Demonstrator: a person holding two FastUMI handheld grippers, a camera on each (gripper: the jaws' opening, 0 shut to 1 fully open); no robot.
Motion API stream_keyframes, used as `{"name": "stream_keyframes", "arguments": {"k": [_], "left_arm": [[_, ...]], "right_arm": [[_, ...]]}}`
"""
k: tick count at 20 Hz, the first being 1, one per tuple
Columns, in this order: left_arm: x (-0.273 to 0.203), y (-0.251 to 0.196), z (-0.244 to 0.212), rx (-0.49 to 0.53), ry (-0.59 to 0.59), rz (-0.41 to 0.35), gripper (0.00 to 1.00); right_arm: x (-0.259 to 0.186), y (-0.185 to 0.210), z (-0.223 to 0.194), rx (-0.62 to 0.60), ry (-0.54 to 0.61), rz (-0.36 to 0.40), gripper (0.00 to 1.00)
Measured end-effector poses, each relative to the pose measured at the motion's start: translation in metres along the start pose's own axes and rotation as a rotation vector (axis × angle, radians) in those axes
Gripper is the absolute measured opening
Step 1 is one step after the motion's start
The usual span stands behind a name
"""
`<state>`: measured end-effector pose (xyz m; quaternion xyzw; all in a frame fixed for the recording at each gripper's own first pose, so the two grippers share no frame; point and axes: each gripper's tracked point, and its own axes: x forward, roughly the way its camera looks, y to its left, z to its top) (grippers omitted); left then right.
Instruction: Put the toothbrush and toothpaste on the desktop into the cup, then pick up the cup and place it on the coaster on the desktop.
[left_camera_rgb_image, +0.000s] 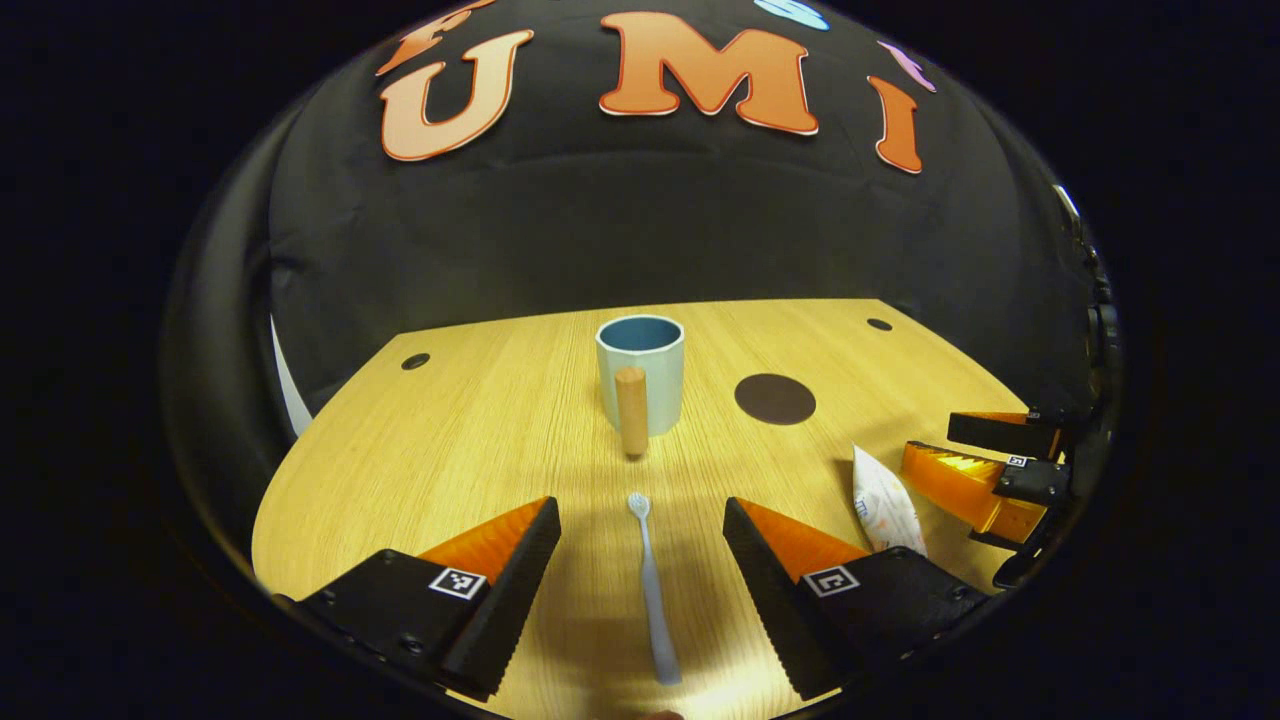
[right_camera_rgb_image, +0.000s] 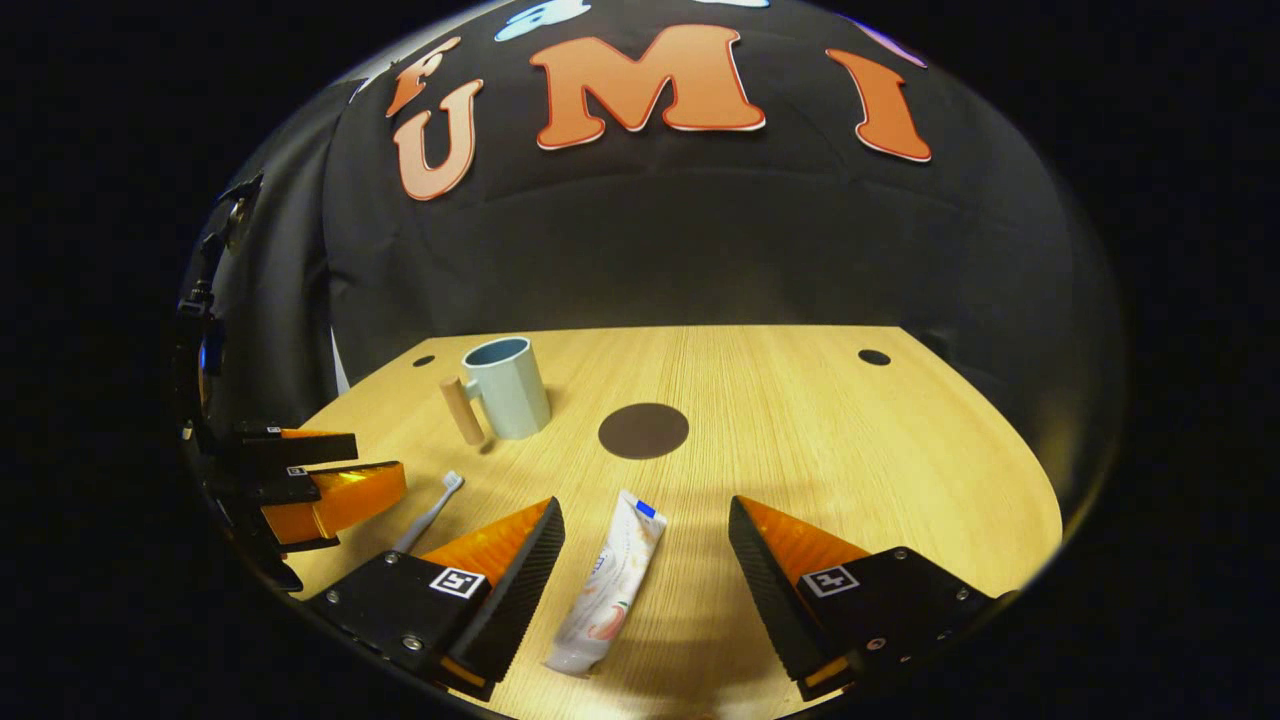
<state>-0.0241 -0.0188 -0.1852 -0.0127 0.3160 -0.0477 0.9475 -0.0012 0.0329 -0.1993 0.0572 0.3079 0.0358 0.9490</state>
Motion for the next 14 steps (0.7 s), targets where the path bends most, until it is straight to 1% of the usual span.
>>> {"name": "stream_keyframes", "arguments": {"k": [2, 3, 4, 6, 8, 9, 10, 12, 13, 14], "left_arm": [[-0.002, -0.004, -0.009, -0.013, 0.050, -0.040, 0.99], [-0.002, -0.003, -0.014, -0.010, 0.083, -0.044, 0.99], [-0.004, 0.002, -0.017, -0.003, 0.099, -0.043, 0.94], [-0.003, 0.000, -0.019, 0.006, 0.129, -0.038, 0.90], [-0.006, -0.002, -0.017, -0.005, 0.159, -0.052, 0.88], [-0.008, -0.001, -0.015, -0.018, 0.191, -0.067, 0.86], [-0.010, -0.001, -0.013, -0.022, 0.212, -0.068, 0.86], [-0.012, 0.004, -0.006, -0.018, 0.245, -0.056, 0.73], [-0.011, 0.003, -0.009, -0.011, 0.257, -0.046, 0.68], [-0.011, 0.003, -0.013, -0.009, 0.272, -0.040, 0.68]], "right_arm": [[0.006, 0.001, -0.009, -0.014, 0.041, -0.005, 0.99], [0.009, 0.000, -0.015, -0.026, 0.059, -0.010, 0.99], [0.013, 0.000, -0.020, -0.029, 0.077, -0.010, 0.99], [0.017, 0.005, -0.027, -0.019, 0.122, 0.006, 0.99], [0.021, 0.010, -0.038, -0.002, 0.174, 0.028, 0.98], [0.023, 0.017, -0.046, 0.020, 0.212, 0.058, 0.97], [0.025, 0.021, -0.051, 0.033, 0.236, 0.072, 0.96], [0.030, 0.017, -0.049, 0.025, 0.235, 0.052, 0.95], [0.030, 0.016, -0.048, 0.021, 0.240, 0.046, 0.93], [0.031, 0.016, -0.048, 0.020, 0.244, 0.041, 0.89]]}}
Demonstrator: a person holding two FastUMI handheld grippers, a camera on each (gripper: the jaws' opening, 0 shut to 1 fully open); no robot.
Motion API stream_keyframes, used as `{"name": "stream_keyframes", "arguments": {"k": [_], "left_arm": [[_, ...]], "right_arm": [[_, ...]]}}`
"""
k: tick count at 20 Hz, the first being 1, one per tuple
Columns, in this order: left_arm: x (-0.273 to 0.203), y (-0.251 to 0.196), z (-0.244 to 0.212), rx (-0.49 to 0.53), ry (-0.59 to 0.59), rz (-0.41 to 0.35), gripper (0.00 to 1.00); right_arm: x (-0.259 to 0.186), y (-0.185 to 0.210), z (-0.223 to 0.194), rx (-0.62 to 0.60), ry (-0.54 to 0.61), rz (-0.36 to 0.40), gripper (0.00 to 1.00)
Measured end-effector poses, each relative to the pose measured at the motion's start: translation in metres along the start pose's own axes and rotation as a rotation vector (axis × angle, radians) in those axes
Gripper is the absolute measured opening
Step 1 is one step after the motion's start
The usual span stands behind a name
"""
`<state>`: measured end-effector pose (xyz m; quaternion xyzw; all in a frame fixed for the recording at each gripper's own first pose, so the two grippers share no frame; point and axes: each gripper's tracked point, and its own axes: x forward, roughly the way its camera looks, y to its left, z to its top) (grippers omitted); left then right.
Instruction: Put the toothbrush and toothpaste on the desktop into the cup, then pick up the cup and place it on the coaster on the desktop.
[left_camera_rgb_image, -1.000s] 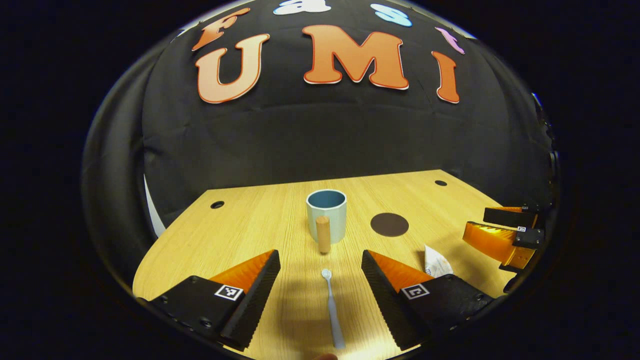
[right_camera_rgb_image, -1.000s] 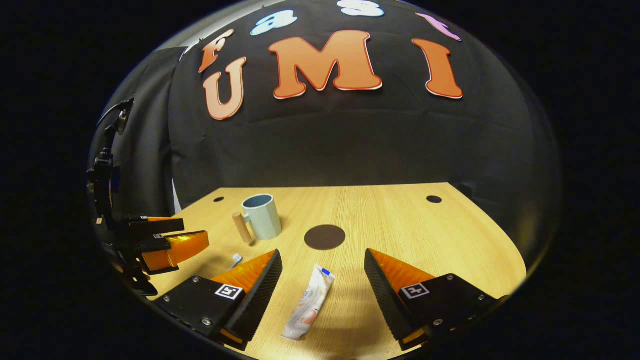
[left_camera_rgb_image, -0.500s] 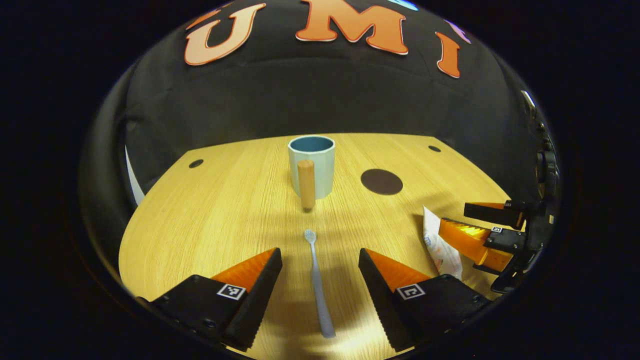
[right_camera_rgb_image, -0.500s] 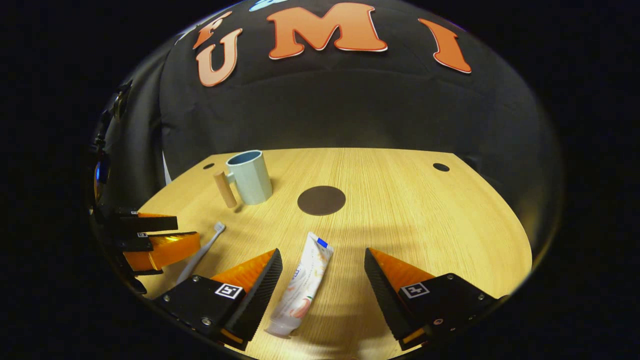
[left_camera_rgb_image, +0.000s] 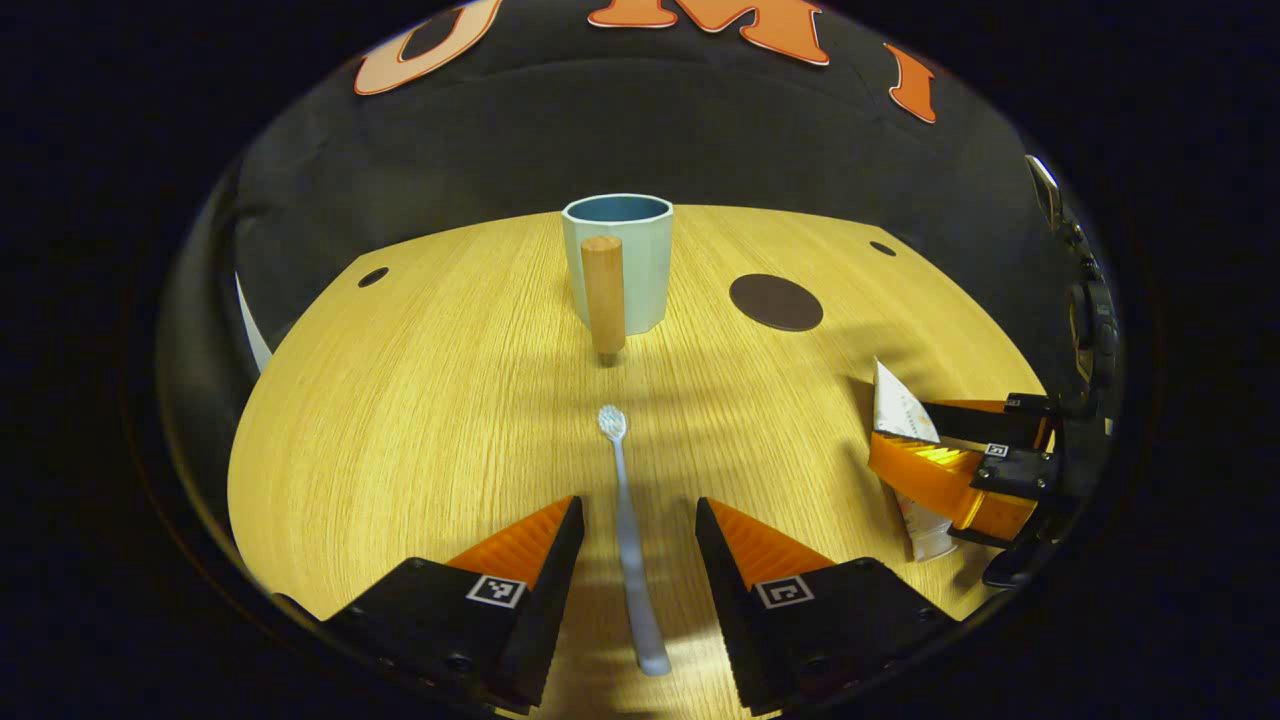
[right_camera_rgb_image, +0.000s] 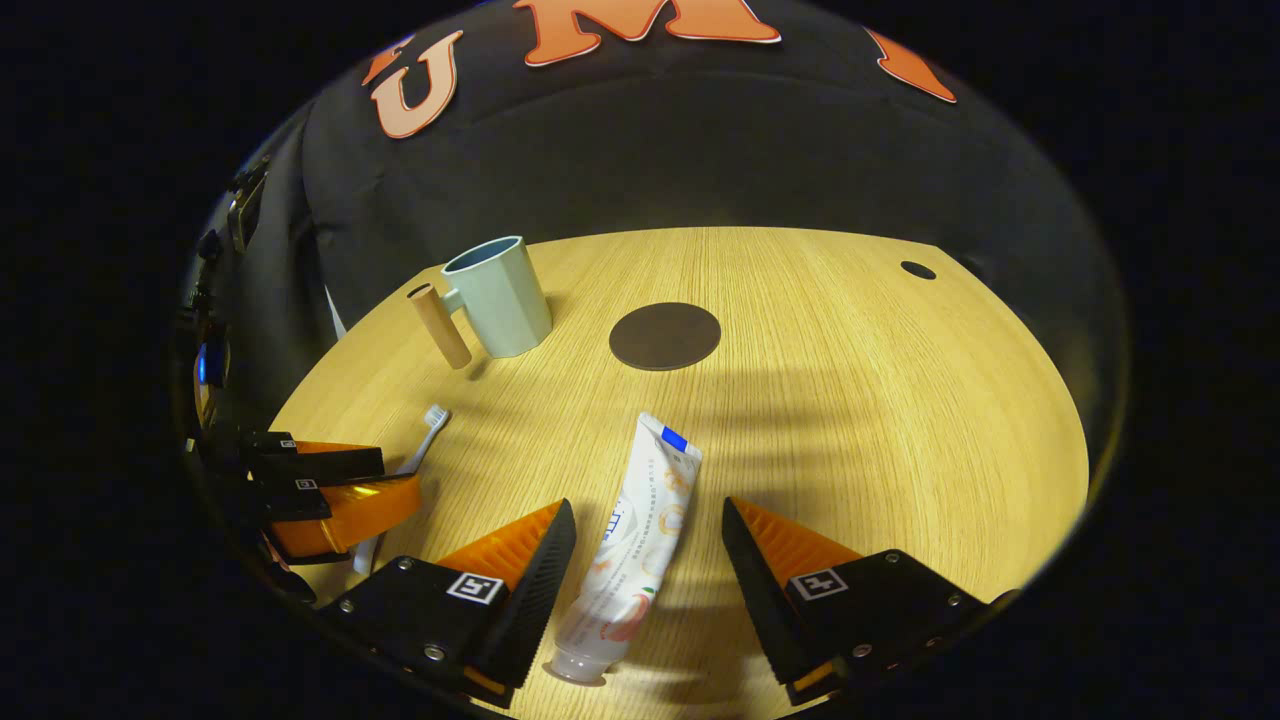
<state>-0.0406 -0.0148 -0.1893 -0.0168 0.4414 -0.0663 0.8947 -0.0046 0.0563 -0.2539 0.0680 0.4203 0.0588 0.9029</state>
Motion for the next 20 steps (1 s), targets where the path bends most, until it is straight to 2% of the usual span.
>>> {"name": "stream_keyframes", "arguments": {"k": [2, 3, 4, 5, 6, 7, 8, 10, 11, 14, 15, 20], "left_arm": [[0.005, -0.008, -0.005, -0.027, 0.040, -0.022, 0.64], [0.007, -0.004, -0.003, -0.036, 0.041, -0.003, 0.57], [0.006, 0.000, -0.003, -0.043, 0.065, 0.007, 0.51], [0.006, 0.001, -0.003, -0.051, 0.076, 0.017, 0.40], [0.004, 0.003, -0.001, -0.052, 0.085, 0.027, 0.39], [0.008, 0.003, 0.001, -0.072, 0.096, 0.036, 0.34], [0.006, 0.003, -0.001, -0.085, 0.111, 0.037, 0.31], [0.005, 0.006, 0.000, -0.103, 0.119, 0.042, 0.16], [0.006, 0.007, 0.001, -0.112, 0.120, 0.035, 0.10], [0.003, 0.005, 0.002, -0.136, 0.119, 0.011, 0.10], [0.004, 0.004, 0.001, -0.146, 0.118, 0.005, 0.07], [0.013, 0.010, 0.006, -0.160, 0.075, 0.000, 0.06]], "right_arm": [[0.001, 0.001, 0.002, -0.002, 0.015, -0.001, 0.79], [0.002, 0.000, 0.003, -0.005, 0.023, -0.004, 0.76], [0.005, 0.000, 0.003, 0.003, 0.030, -0.004, 0.63], [0.007, 0.002, 0.003, 0.014, 0.034, 0.007, 0.63], [0.006, 0.004, 0.004, 0.029, 0.039, 0.019, 0.48], [0.005, 0.008, 0.004, 0.042, 0.045, 0.042, 0.49], [0.008, 0.012, 0.003, 0.055, 0.052, 0.054, 0.42], [0.013, 0.016, 0.006, 0.052, 0.042, 0.062, 0.20], [0.014, 0.019, 0.007, 0.048, 0.034, 0.070, 0.19], [0.011, 0.023, 0.013, 0.029, 0.010, 0.082, 0.13], [0.010, 0.022, 0.013, 0.013, 0.008, 0.076, 0.12], [-0.005, 0.025, 0.023, -0.108, -0.055, 0.064, 0.11]]}}
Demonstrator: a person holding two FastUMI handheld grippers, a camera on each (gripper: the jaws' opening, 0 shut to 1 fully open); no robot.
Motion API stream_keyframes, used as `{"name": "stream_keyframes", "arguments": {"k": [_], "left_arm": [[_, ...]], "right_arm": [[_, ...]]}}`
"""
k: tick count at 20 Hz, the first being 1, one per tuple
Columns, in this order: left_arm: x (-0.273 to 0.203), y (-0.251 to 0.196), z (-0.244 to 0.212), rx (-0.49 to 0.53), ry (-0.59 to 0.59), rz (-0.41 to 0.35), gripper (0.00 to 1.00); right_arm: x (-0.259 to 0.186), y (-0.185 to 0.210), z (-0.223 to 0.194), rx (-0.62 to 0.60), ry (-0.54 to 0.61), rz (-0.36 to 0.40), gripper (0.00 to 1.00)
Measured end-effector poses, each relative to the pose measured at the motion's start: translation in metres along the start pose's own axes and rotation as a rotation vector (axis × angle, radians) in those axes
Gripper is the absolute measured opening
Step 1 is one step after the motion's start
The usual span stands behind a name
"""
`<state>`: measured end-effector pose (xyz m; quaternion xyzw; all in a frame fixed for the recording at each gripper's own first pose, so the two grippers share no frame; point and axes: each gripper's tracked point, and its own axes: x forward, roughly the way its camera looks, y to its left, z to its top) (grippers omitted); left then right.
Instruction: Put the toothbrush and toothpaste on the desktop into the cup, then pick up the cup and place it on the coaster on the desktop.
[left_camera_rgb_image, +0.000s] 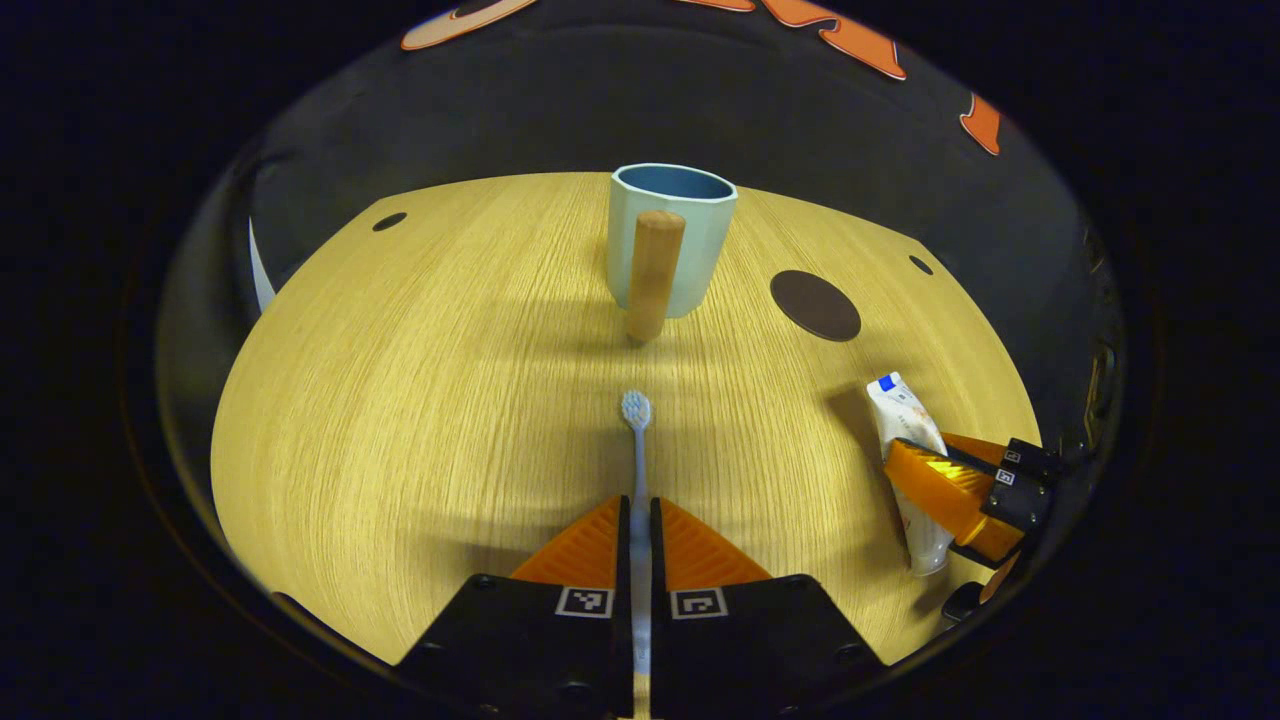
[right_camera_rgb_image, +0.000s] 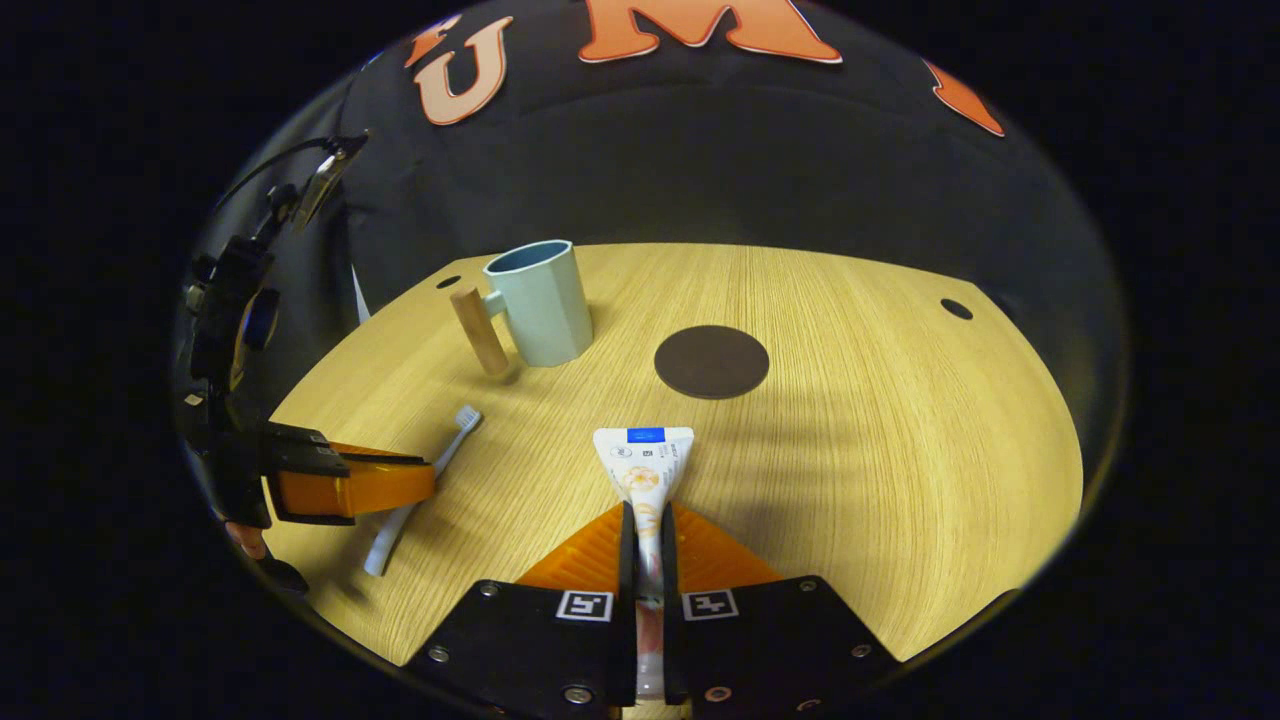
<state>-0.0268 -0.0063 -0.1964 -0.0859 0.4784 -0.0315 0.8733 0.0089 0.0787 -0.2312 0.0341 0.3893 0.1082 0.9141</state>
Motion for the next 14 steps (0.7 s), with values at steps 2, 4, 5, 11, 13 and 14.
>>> {"name": "stream_keyframes", "arguments": {"k": [2, 4, 5, 11, 13, 14], "left_arm": [[0.003, 0.002, 0.003, 0.000, -0.026, -0.017, 0.06], [0.001, 0.017, 0.014, 0.011, -0.079, -0.019, 0.07], [0.000, 0.024, 0.020, 0.013, -0.108, -0.018, 0.07], [-0.047, 0.063, 0.064, 0.024, -0.276, -0.041, 0.06], [-0.046, 0.052, 0.073, 0.035, -0.336, -0.035, 0.06], [-0.045, 0.051, 0.077, 0.044, -0.369, -0.032, 0.06]], "right_arm": [[-0.007, -0.001, 0.009, -0.020, -0.039, -0.005, 0.11], [-0.015, -0.004, 0.022, -0.029, -0.084, -0.018, 0.11], [-0.020, -0.005, 0.028, -0.023, -0.106, -0.020, 0.11], [-0.023, -0.005, 0.034, 0.046, -0.148, 0.034, 0.05], [-0.024, -0.004, 0.036, 0.054, -0.165, 0.041, 0.05], [-0.025, -0.005, 0.040, 0.048, -0.188, 0.035, 0.05]]}}
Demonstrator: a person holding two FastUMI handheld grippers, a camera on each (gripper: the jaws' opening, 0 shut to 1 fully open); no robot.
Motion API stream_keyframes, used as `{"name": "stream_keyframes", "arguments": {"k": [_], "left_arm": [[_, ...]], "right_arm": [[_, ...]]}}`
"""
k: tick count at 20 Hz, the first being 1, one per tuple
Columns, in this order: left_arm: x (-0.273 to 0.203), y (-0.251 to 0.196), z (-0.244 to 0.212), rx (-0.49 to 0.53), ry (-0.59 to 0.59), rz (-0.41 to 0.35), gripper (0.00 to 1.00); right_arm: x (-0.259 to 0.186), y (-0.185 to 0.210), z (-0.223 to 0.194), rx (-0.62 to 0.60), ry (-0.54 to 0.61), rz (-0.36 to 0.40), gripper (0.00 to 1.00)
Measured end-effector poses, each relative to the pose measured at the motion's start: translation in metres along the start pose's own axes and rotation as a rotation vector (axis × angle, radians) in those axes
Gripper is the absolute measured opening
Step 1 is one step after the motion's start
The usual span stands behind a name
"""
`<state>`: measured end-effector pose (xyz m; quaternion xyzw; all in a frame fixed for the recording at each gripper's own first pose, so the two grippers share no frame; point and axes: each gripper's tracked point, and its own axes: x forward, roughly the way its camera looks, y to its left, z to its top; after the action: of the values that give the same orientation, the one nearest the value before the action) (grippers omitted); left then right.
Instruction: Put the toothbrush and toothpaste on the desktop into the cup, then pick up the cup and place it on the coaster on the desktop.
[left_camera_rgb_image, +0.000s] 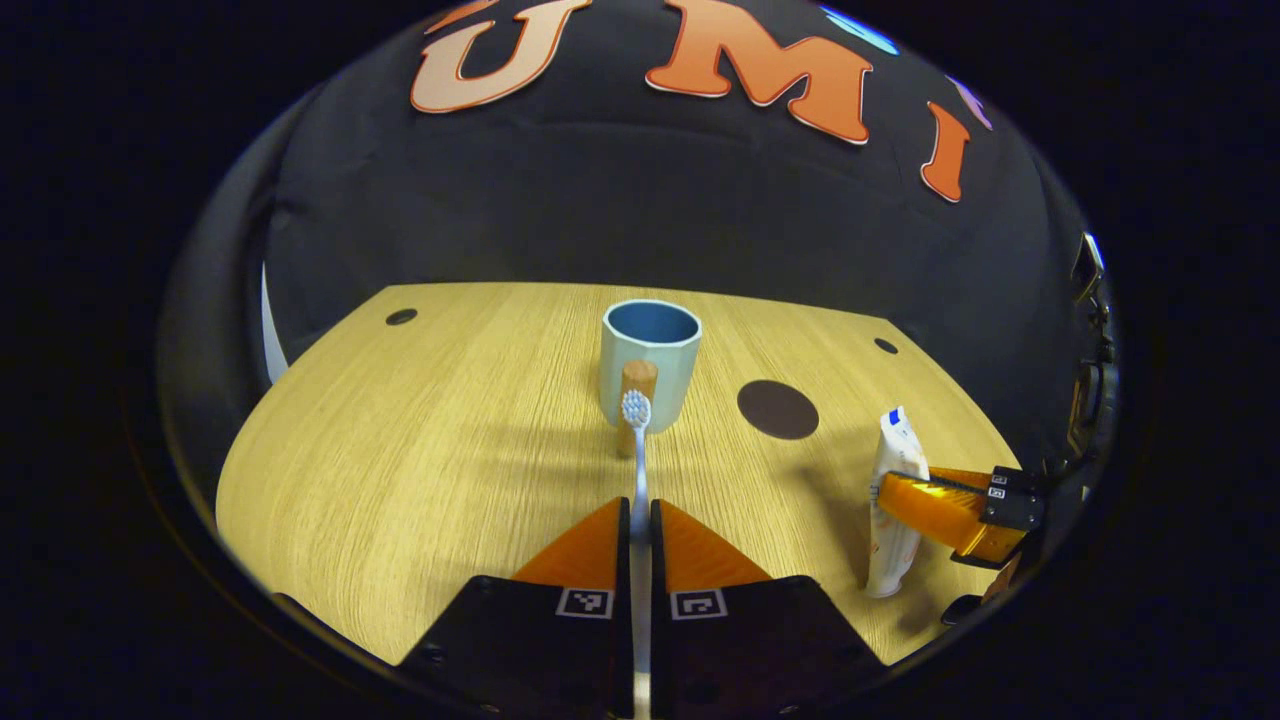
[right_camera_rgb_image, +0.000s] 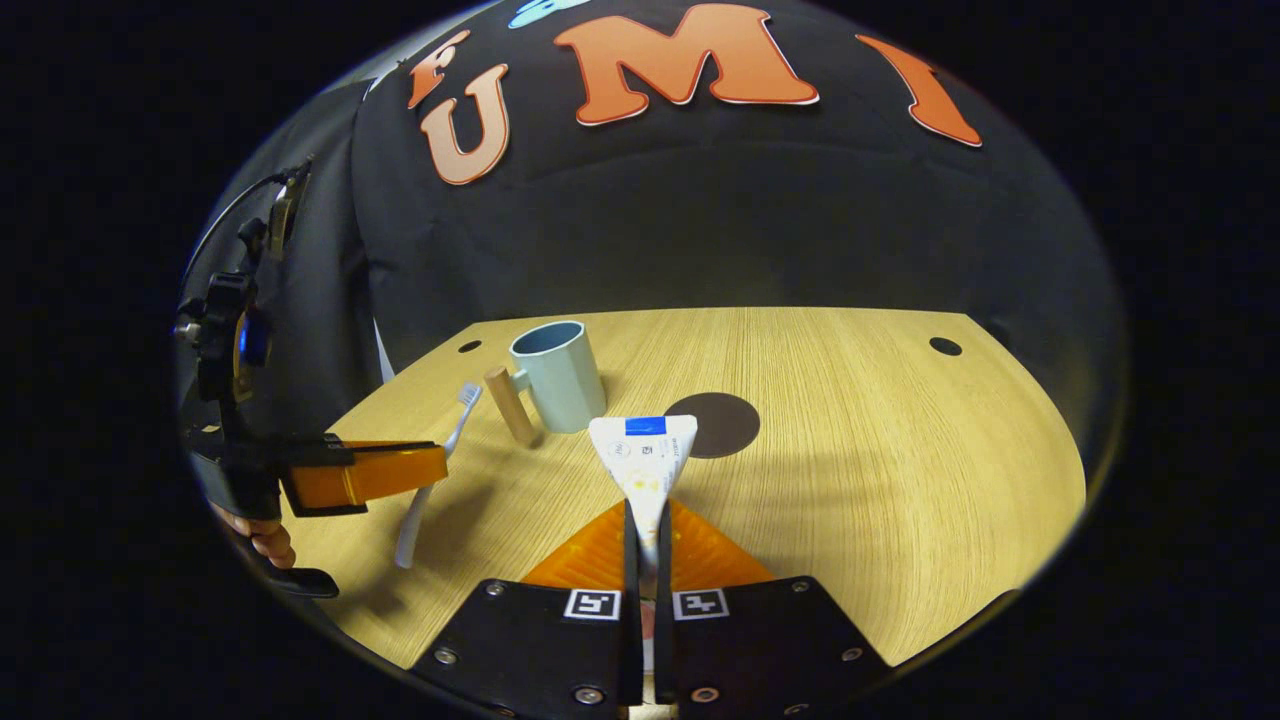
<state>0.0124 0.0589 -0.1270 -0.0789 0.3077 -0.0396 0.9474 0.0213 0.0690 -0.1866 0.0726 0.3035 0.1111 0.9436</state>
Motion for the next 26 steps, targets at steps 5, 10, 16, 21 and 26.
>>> {"name": "stream_keyframes", "arguments": {"k": [5, 10, 16, 21, 26], "left_arm": [[0.005, 0.005, 0.027, 0.003, -0.152, -0.001, 0.06], [0.011, 0.042, 0.046, 0.001, -0.297, 0.022, 0.06], [0.020, 0.051, 0.093, -0.029, -0.440, 0.050, 0.06], [0.041, 0.057, 0.128, -0.050, -0.494, 0.058, 0.06], [0.057, 0.048, 0.171, -0.038, -0.547, 0.038, 0.06]], "right_arm": [[-0.006, 0.000, 0.019, -0.008, -0.076, 0.000, 0.05], [-0.017, -0.005, 0.043, 0.002, -0.154, -0.011, 0.05], [-0.034, -0.016, 0.068, 0.009, -0.218, -0.024, 0.04], [-0.037, -0.026, 0.082, 0.009, -0.253, -0.050, 0.04], [-0.030, -0.040, 0.093, 0.017, -0.280, -0.072, 0.04]]}}
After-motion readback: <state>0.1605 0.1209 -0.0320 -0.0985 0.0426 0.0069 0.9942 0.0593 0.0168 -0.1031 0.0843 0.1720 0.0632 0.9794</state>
